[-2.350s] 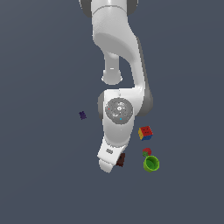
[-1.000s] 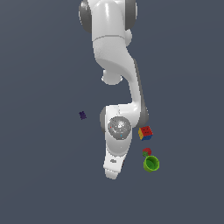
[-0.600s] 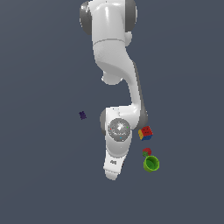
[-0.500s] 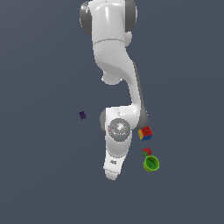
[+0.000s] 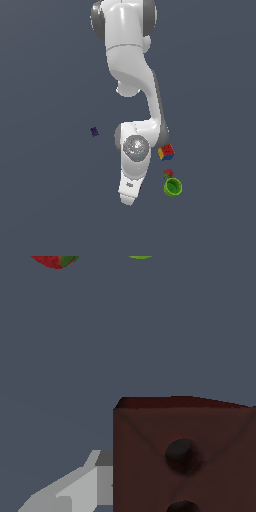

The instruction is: Pick up a designated object from a clutter of objects.

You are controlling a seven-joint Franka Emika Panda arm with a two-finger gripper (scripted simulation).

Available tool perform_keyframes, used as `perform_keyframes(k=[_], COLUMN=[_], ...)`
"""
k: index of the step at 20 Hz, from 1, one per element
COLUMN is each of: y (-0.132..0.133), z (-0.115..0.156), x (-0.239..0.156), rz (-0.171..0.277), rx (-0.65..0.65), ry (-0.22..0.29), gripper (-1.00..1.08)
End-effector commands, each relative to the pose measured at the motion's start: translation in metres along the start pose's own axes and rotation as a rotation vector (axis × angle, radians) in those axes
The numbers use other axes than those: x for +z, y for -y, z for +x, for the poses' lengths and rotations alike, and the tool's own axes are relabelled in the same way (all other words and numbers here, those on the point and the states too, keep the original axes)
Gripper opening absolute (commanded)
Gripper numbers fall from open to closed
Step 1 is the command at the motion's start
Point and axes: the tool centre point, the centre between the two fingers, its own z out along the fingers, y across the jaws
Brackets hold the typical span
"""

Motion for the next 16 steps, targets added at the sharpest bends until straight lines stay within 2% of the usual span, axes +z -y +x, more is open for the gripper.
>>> perform_keyframes(k=[1, 9, 16], y=[0.001, 0.020, 0.051], z=[0.001, 0.004, 0.009], x=[-0.004, -0.027, -0.067], rz=[-0.002, -0.002, -0.002], rx=[0.000, 0.000, 0.000], ry=[0.000, 0.000, 0.001], gripper=[-1.00, -1.00, -1.00])
